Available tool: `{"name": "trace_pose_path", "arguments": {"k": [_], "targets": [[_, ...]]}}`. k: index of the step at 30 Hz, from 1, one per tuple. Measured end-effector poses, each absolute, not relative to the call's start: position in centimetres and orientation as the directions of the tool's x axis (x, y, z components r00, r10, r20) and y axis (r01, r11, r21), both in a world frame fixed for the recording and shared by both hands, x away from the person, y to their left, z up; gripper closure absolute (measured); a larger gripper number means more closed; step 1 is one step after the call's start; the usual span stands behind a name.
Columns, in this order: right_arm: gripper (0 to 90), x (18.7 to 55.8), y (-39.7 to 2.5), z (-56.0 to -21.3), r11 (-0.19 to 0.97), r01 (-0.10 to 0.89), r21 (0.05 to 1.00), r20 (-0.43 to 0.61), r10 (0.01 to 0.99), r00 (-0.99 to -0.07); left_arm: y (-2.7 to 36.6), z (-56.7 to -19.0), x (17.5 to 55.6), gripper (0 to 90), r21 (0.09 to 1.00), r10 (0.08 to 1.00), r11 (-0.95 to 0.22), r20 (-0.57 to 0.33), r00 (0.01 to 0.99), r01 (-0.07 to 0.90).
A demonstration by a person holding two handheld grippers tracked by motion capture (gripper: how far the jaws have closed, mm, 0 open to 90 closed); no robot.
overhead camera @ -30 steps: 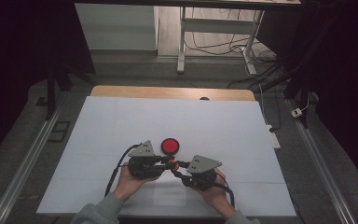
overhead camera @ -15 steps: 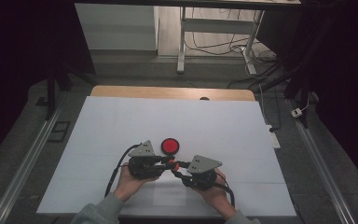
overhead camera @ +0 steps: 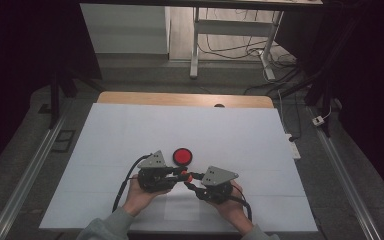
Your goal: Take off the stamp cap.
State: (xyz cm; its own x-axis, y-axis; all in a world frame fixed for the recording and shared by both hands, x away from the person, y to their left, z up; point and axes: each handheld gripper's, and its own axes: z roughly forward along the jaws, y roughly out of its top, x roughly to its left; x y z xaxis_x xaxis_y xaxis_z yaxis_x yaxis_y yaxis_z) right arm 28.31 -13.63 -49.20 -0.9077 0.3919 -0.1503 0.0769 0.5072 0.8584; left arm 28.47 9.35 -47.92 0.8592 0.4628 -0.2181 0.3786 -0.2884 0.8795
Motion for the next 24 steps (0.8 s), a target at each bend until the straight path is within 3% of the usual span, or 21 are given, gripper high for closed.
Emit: {"name": "trace_pose_path", "arguments": {"k": [24], "targets": [[65.2, 28.37, -13.67, -49.08, 0.508, 0.073, 0.859, -0.153, 0.389, -0.908, 9.46, -48.03, 28.43, 72.8, 0.886, 0.463, -0.269, -0.226, 0.857, 0.379]]}}
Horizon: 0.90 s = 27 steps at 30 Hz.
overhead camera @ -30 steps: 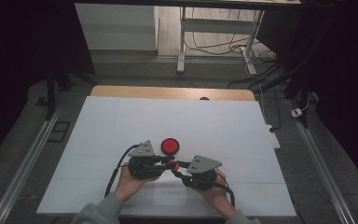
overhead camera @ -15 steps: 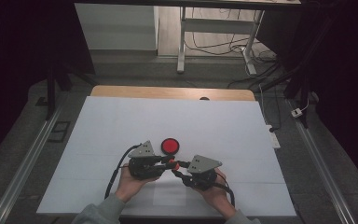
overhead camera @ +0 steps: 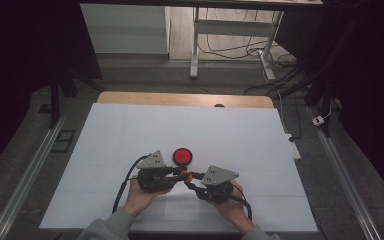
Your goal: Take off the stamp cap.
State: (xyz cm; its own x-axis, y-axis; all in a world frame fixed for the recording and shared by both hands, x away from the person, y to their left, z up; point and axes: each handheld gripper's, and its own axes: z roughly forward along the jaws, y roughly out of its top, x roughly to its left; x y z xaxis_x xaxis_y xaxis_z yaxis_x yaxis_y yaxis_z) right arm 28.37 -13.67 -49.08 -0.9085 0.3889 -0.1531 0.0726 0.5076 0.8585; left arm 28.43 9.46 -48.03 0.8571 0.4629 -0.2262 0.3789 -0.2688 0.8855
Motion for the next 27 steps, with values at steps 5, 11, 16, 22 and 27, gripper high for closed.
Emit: {"name": "trace_pose_path", "arguments": {"k": [5, 11, 16, 22, 27], "targets": [[65.3, 28.3, -13.6, -49.0, 0.540, 0.059, 0.840, -0.184, 0.385, -0.904, 10.1, -47.7, 28.3, 72.9, 0.904, 0.496, -0.224, -0.217, 0.841, 0.365], [65.3, 28.6, -14.1, -49.2, 0.519, 0.090, 0.850, -0.156, 0.412, -0.898, 13.0, -47.1, 29.1, 72.8, 0.908, 0.526, -0.136, -0.272, 0.806, 0.396], [65.2, 28.7, -14.4, -49.5, 0.512, 0.103, 0.853, -0.143, 0.417, -0.897, 12.0, -47.3, 28.9, 72.8, 0.903, 0.509, -0.173, -0.261, 0.820, 0.394], [65.1, 29.2, -15.4, -49.4, 0.479, 0.138, 0.867, -0.110, 0.453, -0.885, 12.1, -47.3, 29.0, 72.7, 0.900, 0.506, -0.173, -0.267, 0.820, 0.399], [65.1, 29.4, -16.1, -49.4, 0.465, 0.146, 0.873, -0.108, 0.477, -0.872, 12.1, -47.4, 29.0, 72.7, 0.900, 0.504, -0.180, -0.262, 0.823, 0.397]]}}
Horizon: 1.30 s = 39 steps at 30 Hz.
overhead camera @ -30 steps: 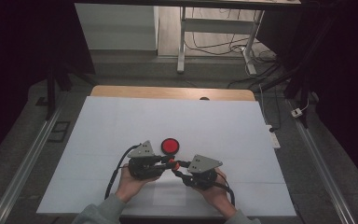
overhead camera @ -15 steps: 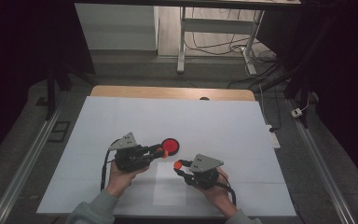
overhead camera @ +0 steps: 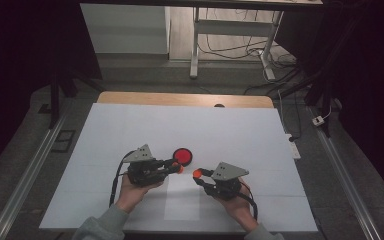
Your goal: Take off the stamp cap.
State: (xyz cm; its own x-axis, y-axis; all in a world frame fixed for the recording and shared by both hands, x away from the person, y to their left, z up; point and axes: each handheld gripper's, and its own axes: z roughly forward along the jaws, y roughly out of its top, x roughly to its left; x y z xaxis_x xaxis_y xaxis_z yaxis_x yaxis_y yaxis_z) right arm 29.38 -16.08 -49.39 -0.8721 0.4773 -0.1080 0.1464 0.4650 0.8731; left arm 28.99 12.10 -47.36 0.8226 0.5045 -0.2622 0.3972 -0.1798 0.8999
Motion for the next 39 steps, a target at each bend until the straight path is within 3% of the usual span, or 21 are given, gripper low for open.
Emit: {"name": "trace_pose_path", "arguments": {"k": [26, 39], "targets": [[64.9, 29.2, -23.4, -49.1, 0.406, 0.215, 0.888, -0.094, 0.619, -0.780, 12.3, -47.7, 29.5, 72.5, 0.885, 0.532, -0.221, -0.243, 0.811, 0.410], [64.8, 28.6, -27.5, -49.6, 0.388, 0.256, 0.886, -0.089, 0.682, -0.726, 13.0, -47.2, 29.7, 72.5, 0.890, 0.560, -0.253, -0.184, 0.808, 0.378]]}}
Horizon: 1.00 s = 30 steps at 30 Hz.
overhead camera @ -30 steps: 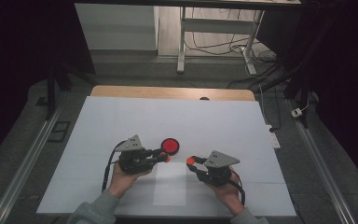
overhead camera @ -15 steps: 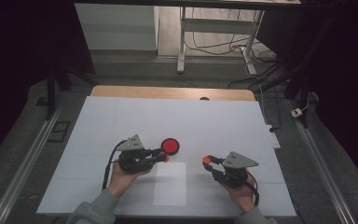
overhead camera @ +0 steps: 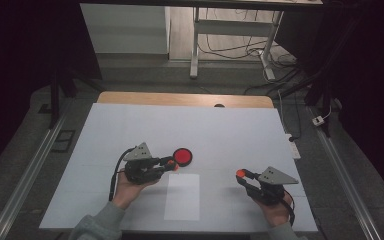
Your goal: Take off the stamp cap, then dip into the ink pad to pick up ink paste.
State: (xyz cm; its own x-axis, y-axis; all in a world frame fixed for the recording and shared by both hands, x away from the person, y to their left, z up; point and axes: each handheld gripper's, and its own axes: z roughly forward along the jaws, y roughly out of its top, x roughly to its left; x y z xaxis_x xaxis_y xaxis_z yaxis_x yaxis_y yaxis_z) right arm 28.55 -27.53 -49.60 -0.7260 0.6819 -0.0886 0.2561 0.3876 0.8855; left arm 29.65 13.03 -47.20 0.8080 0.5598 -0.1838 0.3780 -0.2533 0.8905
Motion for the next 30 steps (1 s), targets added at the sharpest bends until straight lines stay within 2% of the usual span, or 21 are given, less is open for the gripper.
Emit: {"name": "trace_pose_path", "arguments": {"k": [11, 16, 30], "targets": [[64.7, 28.4, -28.0, -49.6, 0.394, 0.256, 0.883, -0.091, 0.678, -0.729, 13.6, -46.1, 29.4, 72.4, 0.905, 0.576, -0.241, -0.156, 0.802, 0.349], [64.7, 28.4, -28.0, -49.6, 0.396, 0.262, 0.880, -0.088, 0.678, -0.730, 13.6, -45.8, 29.7, 72.4, 0.907, 0.564, -0.228, -0.173, 0.808, 0.353], [64.8, 28.2, -28.1, -49.6, 0.400, 0.272, 0.875, -0.083, 0.678, -0.730, 12.9, -45.6, 30.7, 72.4, 0.892, 0.571, -0.282, -0.139, 0.809, 0.353]]}}
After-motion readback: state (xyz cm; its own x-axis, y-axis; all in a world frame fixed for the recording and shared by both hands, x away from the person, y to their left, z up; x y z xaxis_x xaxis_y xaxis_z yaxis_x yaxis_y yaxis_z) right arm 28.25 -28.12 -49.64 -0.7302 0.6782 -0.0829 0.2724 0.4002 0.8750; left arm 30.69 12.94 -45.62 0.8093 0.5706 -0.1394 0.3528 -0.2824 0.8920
